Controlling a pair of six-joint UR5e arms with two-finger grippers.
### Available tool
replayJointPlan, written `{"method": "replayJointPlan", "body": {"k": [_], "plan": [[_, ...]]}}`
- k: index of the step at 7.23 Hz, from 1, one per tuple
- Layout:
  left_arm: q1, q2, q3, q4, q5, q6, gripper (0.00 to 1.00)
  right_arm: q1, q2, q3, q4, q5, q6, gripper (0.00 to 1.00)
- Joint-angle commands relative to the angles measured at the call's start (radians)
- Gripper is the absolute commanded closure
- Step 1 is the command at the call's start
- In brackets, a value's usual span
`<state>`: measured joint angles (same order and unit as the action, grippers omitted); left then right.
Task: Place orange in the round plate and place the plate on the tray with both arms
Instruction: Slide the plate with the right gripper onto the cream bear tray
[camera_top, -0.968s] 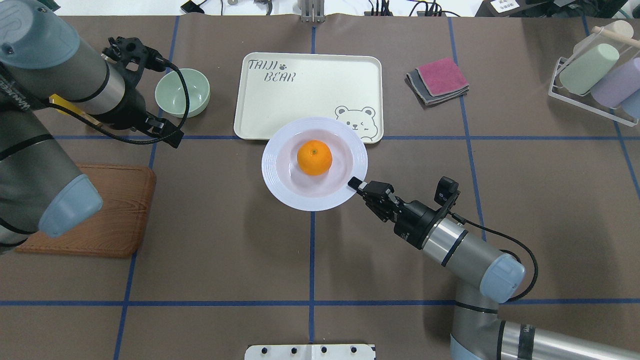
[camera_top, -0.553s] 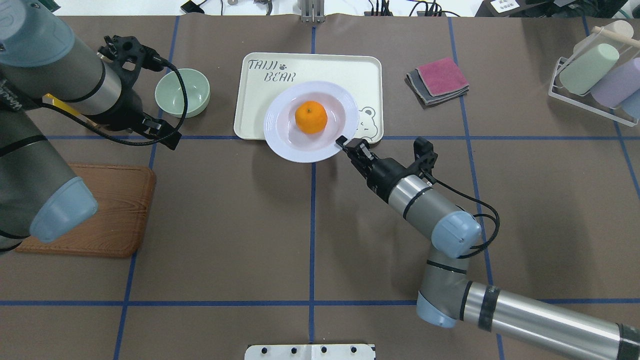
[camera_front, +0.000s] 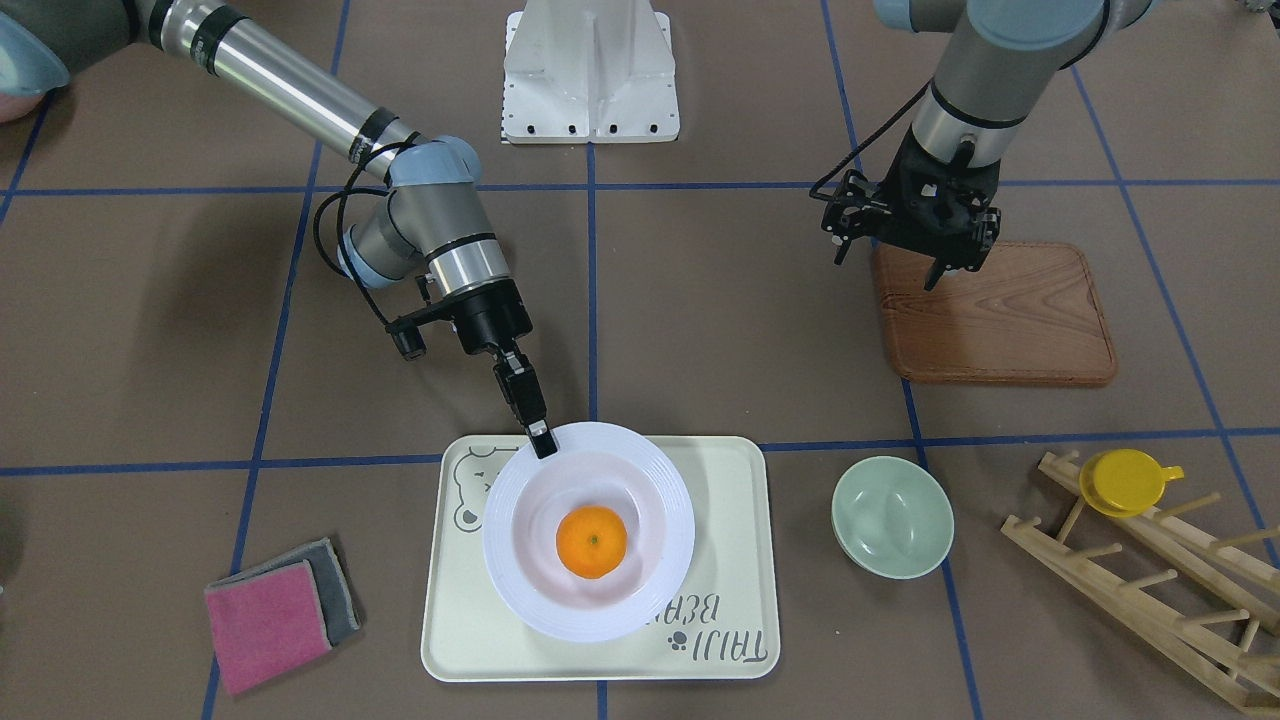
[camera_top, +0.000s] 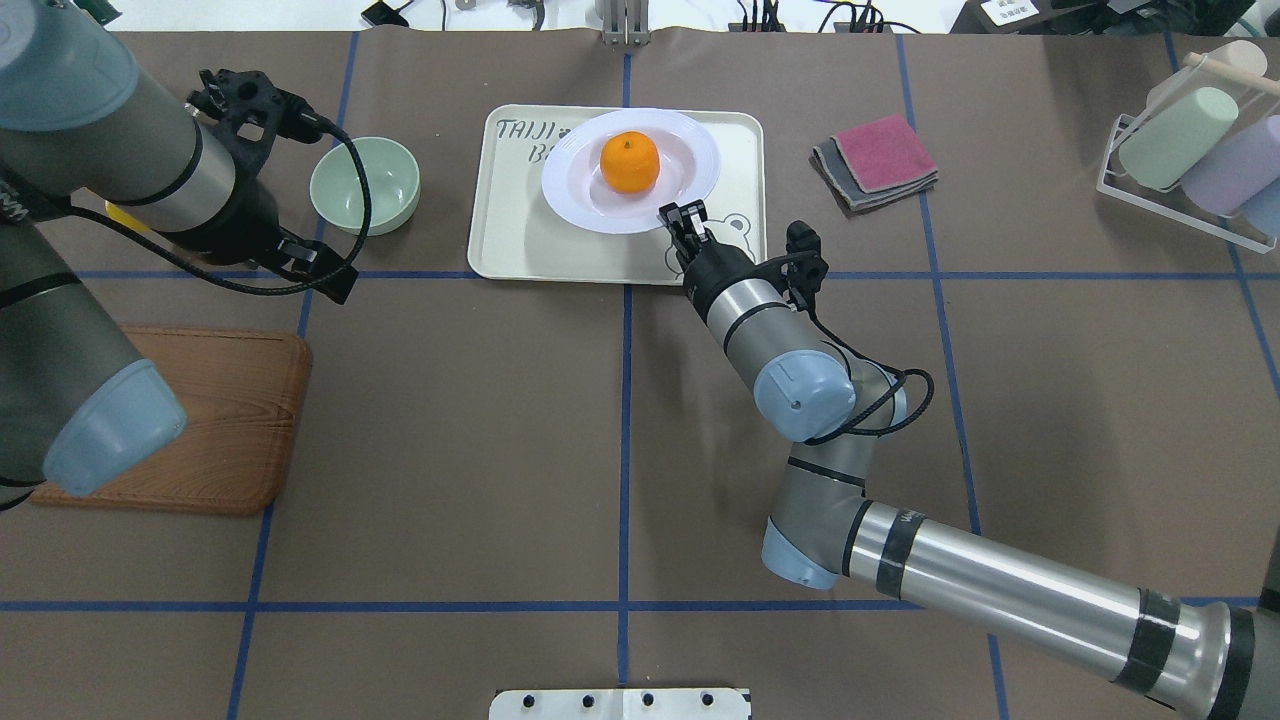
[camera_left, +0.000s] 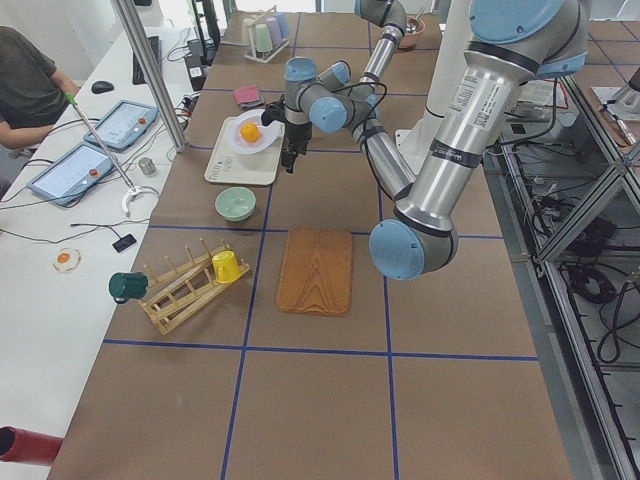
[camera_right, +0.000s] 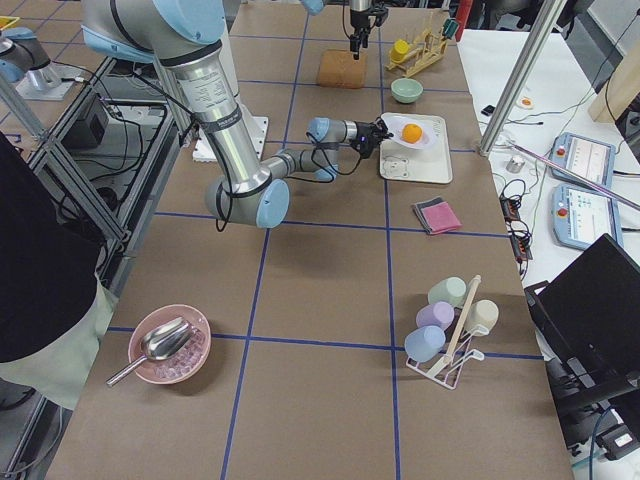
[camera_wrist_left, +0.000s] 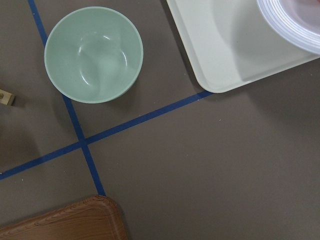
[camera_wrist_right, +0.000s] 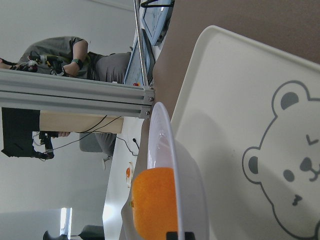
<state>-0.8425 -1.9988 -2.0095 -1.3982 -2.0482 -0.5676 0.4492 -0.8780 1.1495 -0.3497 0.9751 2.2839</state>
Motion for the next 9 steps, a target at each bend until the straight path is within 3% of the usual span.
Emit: {"method": "replayJointPlan", "body": {"k": [1, 2, 4, 5, 8, 9], "plan": [[0.0, -0.002, 0.0, 0.001, 0.0, 0.0, 0.01, -0.01, 0.034, -0.02, -0.084, -0.022, 0.077, 1.0], [0.0, -0.002, -0.002, 0.001, -0.001, 0.0, 0.01, -0.021, 0.036, -0.027, -0.087, -0.024, 0.077, 0.89], [0.0, -0.006, 0.0, 0.001, 0.0, 0.0, 0.01, -0.032, 0.034, -0.025, -0.091, -0.024, 0.075, 0.02], [0.0, -0.008, 0.0, 0.001, 0.0, 0.0, 0.01, -0.033, 0.024, -0.002, -0.091, -0.022, 0.068, 0.0], [0.0, -0.018, 0.002, 0.007, 0.0, 0.0, 0.01, -0.104, -0.161, 0.288, -0.1, -0.015, -0.1, 0.0], [-0.001, -0.018, 0.003, 0.007, 0.002, 0.002, 0.01, -0.109, -0.2, 0.326, -0.101, 0.006, -0.198, 0.0]]}}
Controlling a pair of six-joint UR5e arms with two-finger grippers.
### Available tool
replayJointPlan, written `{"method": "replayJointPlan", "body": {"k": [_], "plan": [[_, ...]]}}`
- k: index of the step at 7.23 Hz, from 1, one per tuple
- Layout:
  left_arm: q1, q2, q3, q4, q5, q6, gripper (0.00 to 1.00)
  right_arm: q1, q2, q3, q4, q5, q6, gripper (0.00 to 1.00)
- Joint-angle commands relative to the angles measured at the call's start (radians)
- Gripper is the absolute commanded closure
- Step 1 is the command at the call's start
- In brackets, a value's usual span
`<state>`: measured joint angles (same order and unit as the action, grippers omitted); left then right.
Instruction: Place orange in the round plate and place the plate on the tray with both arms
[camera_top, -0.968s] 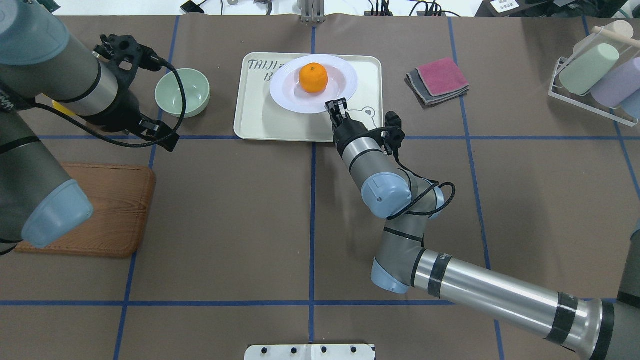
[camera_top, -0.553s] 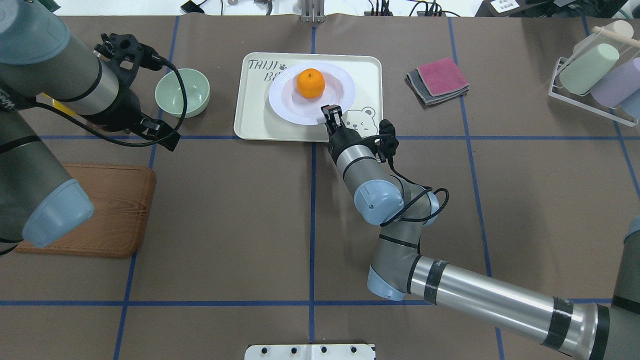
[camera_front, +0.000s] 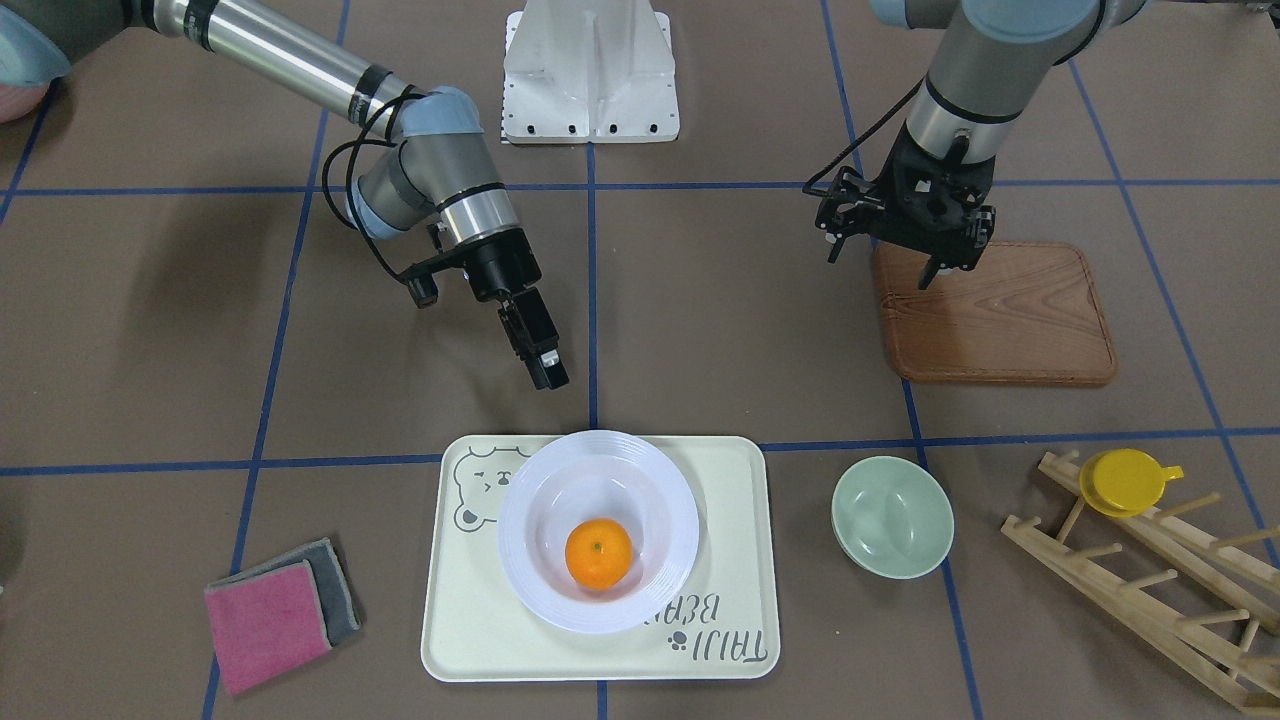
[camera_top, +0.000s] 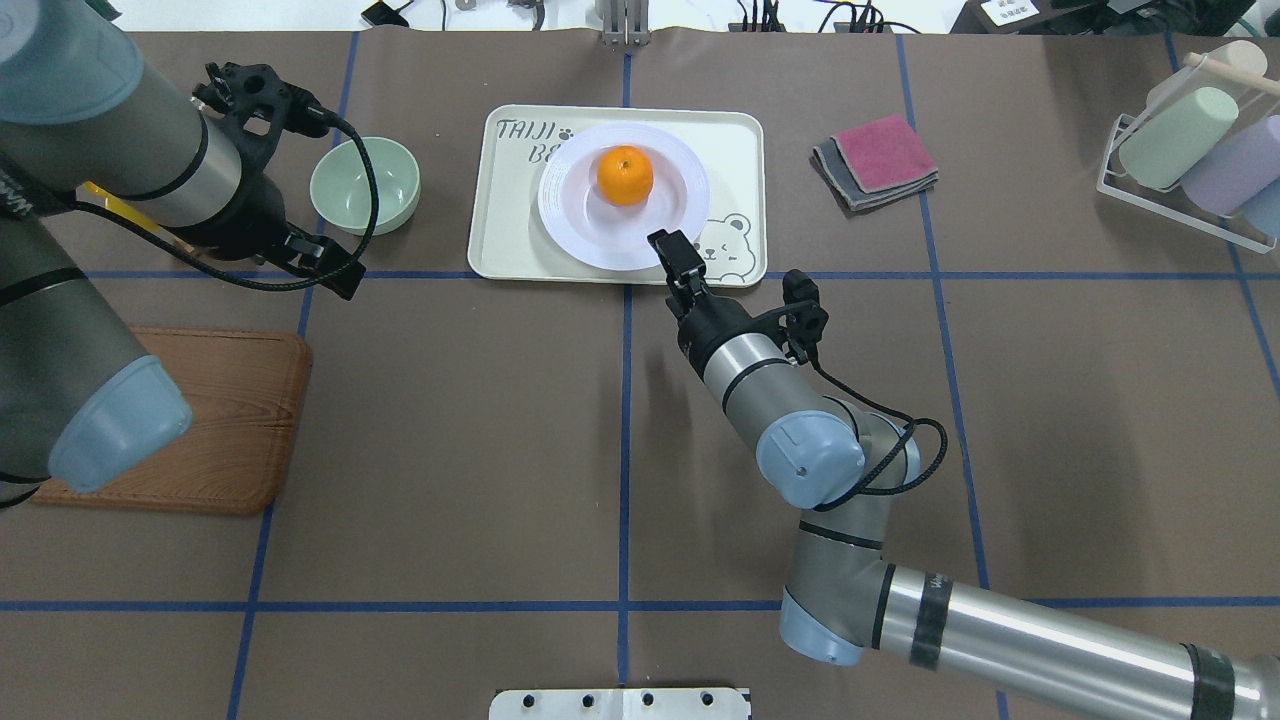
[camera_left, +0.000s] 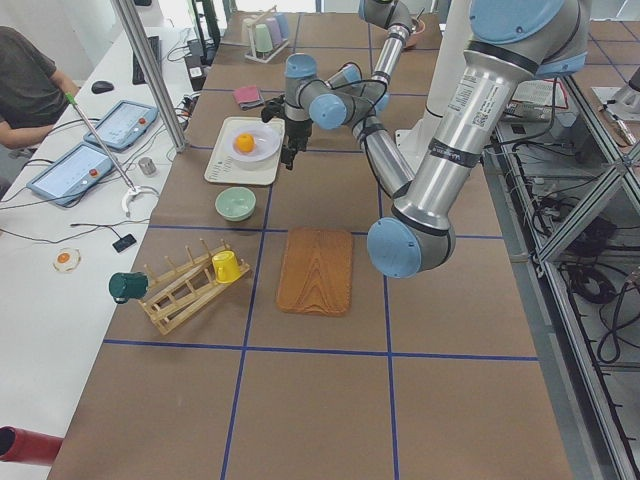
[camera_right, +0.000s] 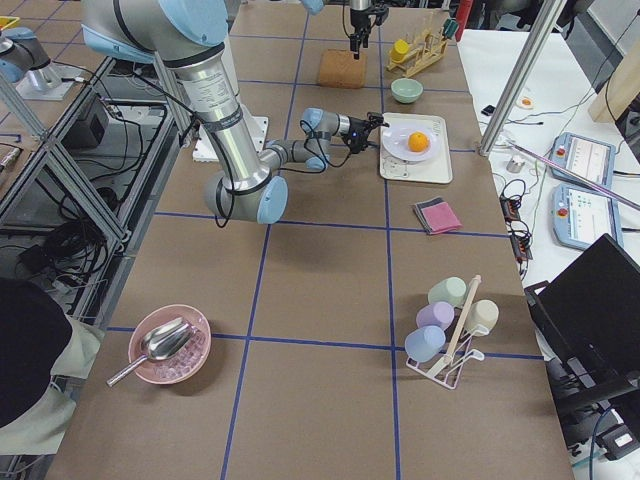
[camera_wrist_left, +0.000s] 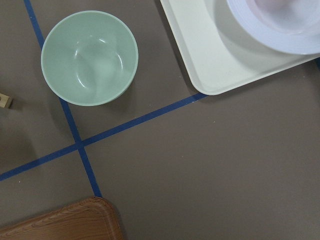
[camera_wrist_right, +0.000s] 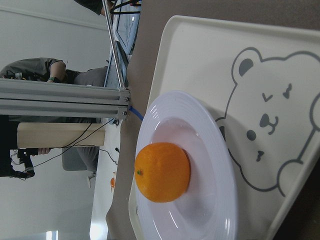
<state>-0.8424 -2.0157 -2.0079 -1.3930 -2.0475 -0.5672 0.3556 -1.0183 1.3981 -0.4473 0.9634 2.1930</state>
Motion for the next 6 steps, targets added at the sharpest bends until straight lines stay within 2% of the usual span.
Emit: {"method": "replayJointPlan", "body": {"k": [1, 3, 4, 5, 6], "plan": [[-0.001, 0.0, 0.009, 0.0, 0.007, 0.012, 0.01, -0.009, -0.11, 0.132, -0.004, 0.141, -0.313, 0.0], [-0.02, 0.006, 0.009, -0.001, 0.012, 0.082, 0.01, 0.079, -0.259, 0.201, -0.008, 0.403, -0.714, 0.0], [-0.035, 0.009, 0.012, -0.001, 0.015, 0.122, 0.01, 0.179, -0.313, 0.235, -0.037, 0.575, -0.925, 0.0], [-0.059, 0.012, 0.02, -0.001, 0.013, 0.203, 0.01, 0.289, -0.319, 0.255, -0.13, 0.756, -1.087, 0.0], [-0.087, 0.02, 0.035, -0.001, 0.012, 0.255, 0.01, 0.395, -0.325, 0.284, -0.243, 0.897, -1.257, 0.0]]}}
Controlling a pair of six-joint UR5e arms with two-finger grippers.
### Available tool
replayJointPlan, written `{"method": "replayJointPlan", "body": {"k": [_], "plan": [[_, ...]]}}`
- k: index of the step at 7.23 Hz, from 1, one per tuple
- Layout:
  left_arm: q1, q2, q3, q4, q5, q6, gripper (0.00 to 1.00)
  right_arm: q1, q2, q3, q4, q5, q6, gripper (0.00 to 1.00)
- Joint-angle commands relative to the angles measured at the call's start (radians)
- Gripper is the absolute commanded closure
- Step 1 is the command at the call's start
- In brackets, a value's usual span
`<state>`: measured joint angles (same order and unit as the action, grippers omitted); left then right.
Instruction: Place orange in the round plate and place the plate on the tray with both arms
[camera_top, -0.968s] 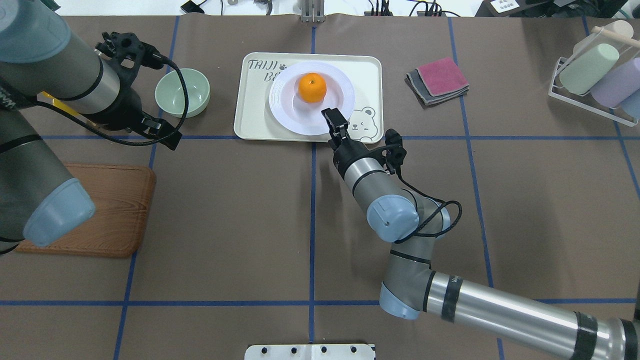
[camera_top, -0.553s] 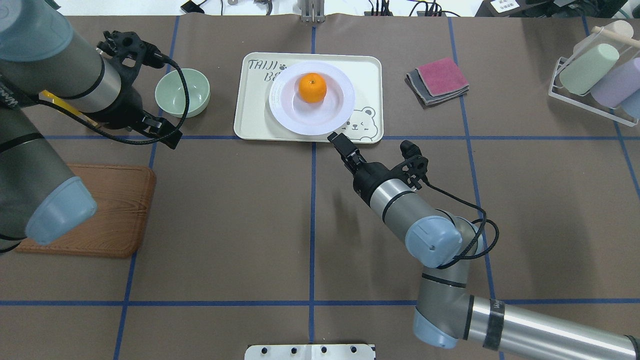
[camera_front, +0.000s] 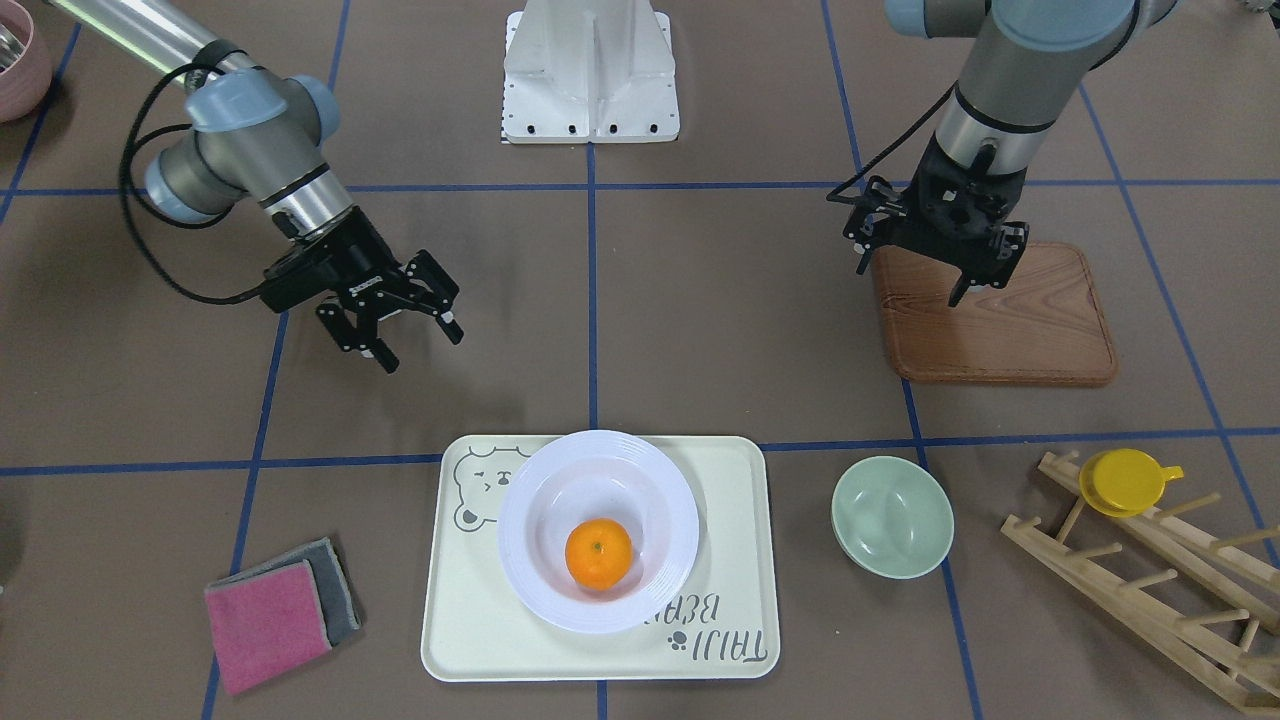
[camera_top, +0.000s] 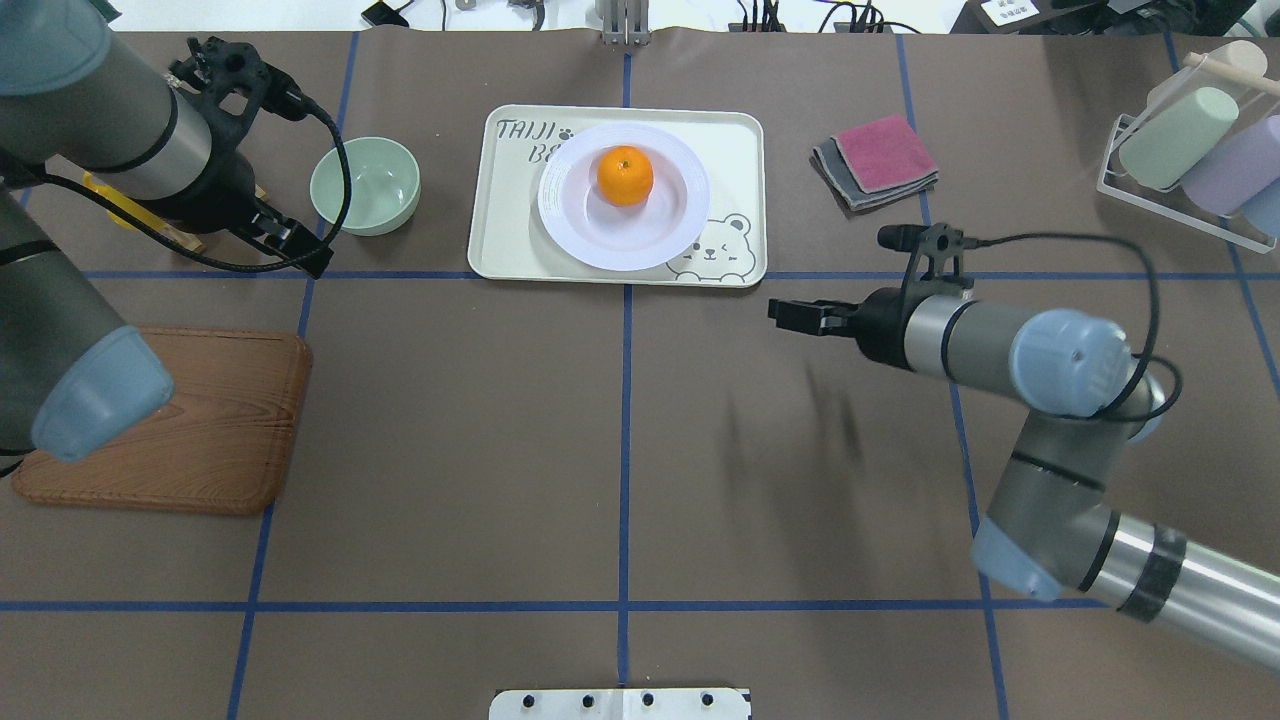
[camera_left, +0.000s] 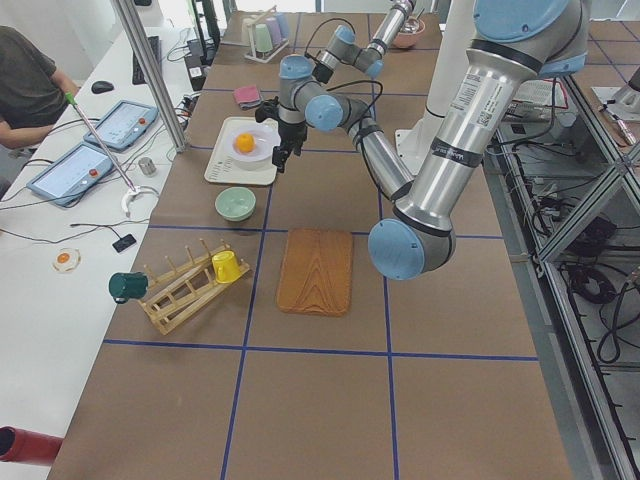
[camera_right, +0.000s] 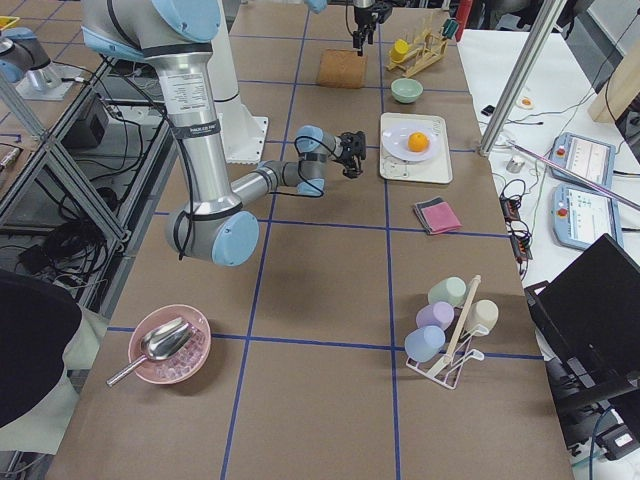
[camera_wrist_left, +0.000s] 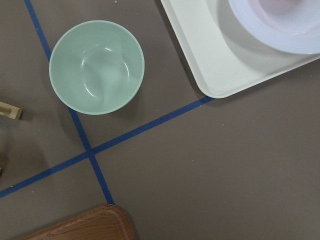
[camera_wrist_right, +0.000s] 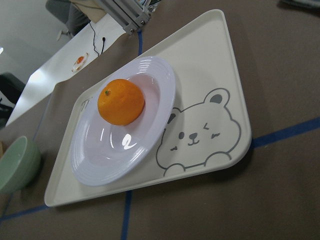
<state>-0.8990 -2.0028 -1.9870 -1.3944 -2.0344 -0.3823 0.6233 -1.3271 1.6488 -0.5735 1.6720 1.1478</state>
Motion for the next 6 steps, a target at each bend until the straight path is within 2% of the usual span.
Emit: {"method": "replayJointPlan", "body": {"k": [1, 2, 3, 4, 5, 6], "plan": [[-0.059, 0.034, 0.023, -0.009, -0.003, 0.145, 0.01, 0.216, -0.039, 0.072, -0.244, 0.303, -0.406, 0.0], [-0.104, 0.061, 0.034, -0.012, -0.007, 0.233, 0.01, 0.31, -0.062, 0.118, -0.393, 0.393, -0.609, 0.0], [-0.139, 0.091, 0.034, -0.014, -0.015, 0.293, 0.01, 0.394, -0.09, 0.156, -0.522, 0.441, -0.801, 0.0], [-0.161, 0.104, 0.04, -0.014, -0.026, 0.313, 0.01, 0.473, -0.165, 0.195, -0.598, 0.478, -0.988, 0.0], [-0.208, 0.145, 0.043, -0.017, -0.1, 0.374, 0.01, 0.574, -0.234, 0.2, -0.621, 0.544, -1.122, 0.0], [-0.269, 0.186, 0.057, -0.017, -0.146, 0.467, 0.01, 0.642, -0.285, 0.197, -0.621, 0.611, -1.161, 0.0]]}}
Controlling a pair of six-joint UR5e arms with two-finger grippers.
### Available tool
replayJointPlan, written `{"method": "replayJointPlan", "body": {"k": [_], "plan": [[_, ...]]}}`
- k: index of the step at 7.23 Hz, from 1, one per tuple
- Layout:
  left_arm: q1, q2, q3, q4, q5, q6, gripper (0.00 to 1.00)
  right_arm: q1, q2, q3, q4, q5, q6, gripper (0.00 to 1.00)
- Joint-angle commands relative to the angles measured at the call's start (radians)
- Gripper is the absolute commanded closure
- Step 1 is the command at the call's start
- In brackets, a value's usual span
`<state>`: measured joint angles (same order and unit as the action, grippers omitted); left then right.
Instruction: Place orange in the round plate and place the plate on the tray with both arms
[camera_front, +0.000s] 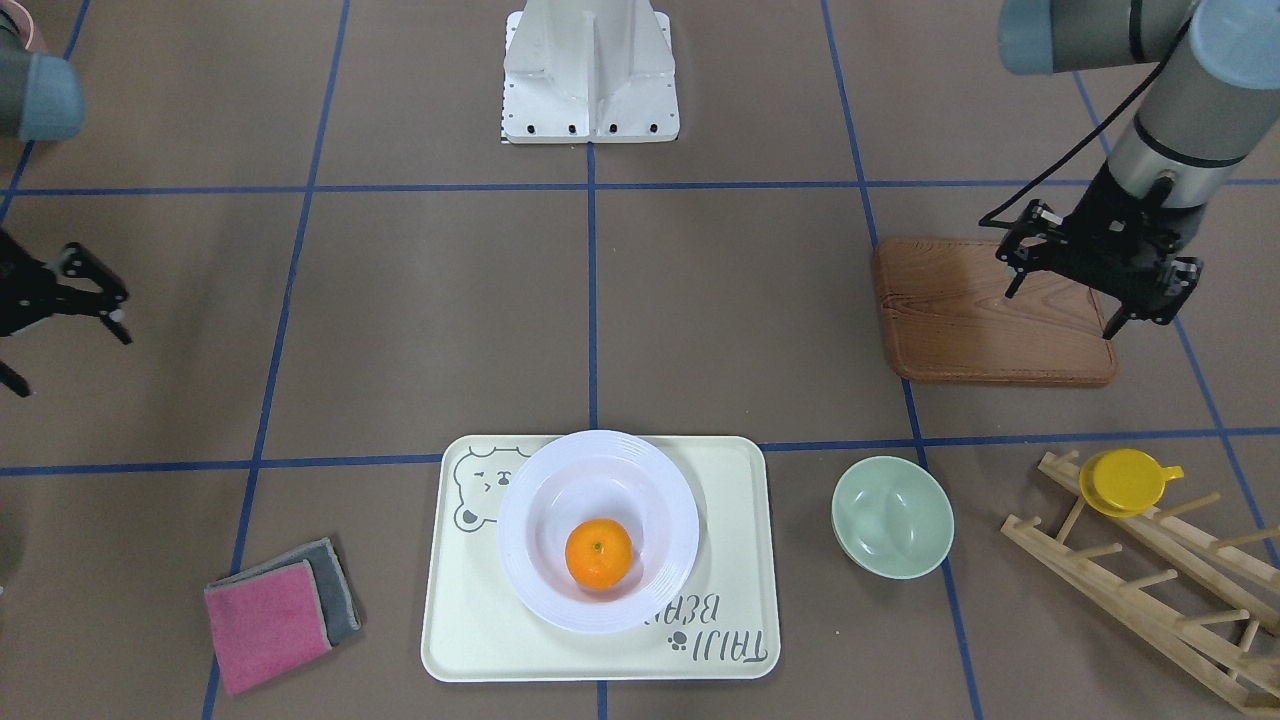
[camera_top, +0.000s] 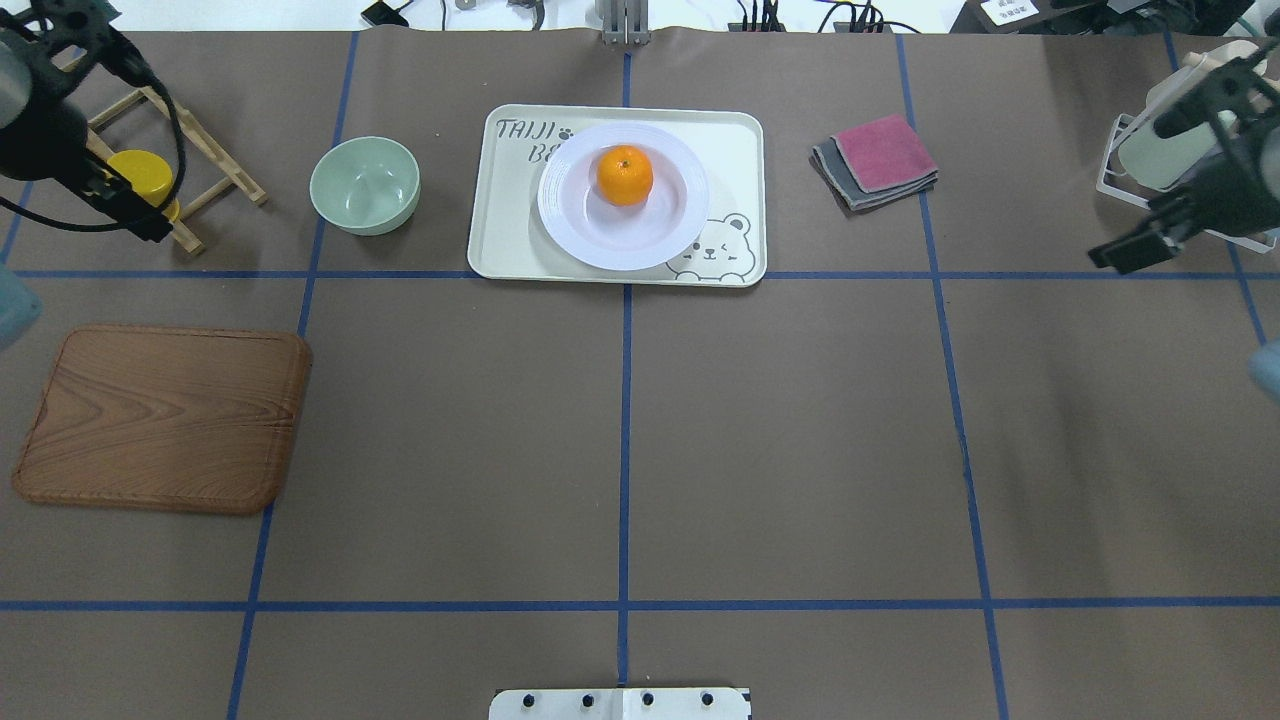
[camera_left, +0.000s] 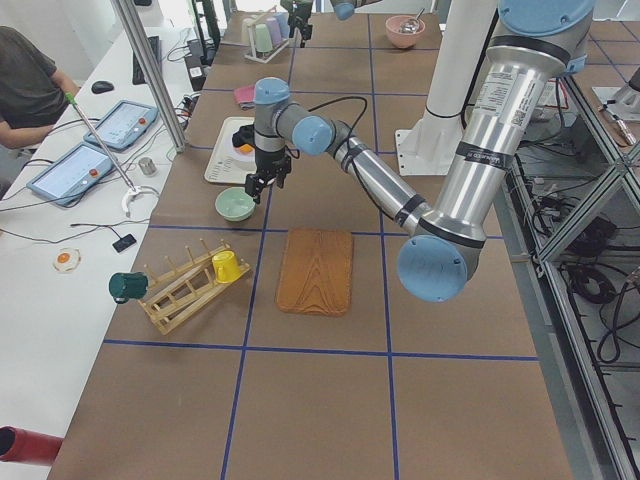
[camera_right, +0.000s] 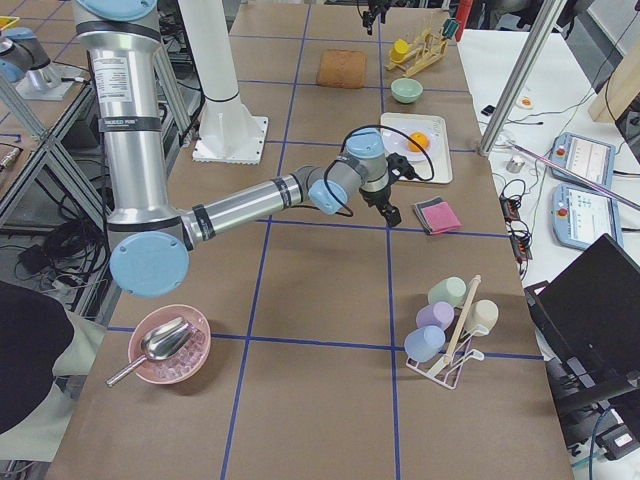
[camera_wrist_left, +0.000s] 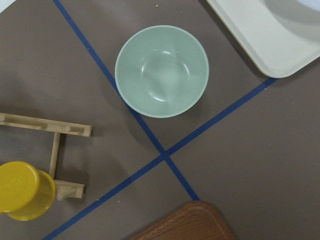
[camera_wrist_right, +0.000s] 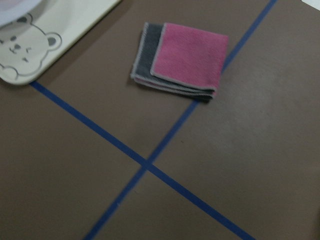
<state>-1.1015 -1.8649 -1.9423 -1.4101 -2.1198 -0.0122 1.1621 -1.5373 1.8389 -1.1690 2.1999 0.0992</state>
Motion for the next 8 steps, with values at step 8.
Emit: {"method": "replayJointPlan", "body": {"k": [8], "plan": [[-0.236, 0.102, 0.167, -0.006, -0.215, 0.158, 0.01, 0.24, -0.006, -0.012, -0.392, 0.093, -0.376, 0.0]]}}
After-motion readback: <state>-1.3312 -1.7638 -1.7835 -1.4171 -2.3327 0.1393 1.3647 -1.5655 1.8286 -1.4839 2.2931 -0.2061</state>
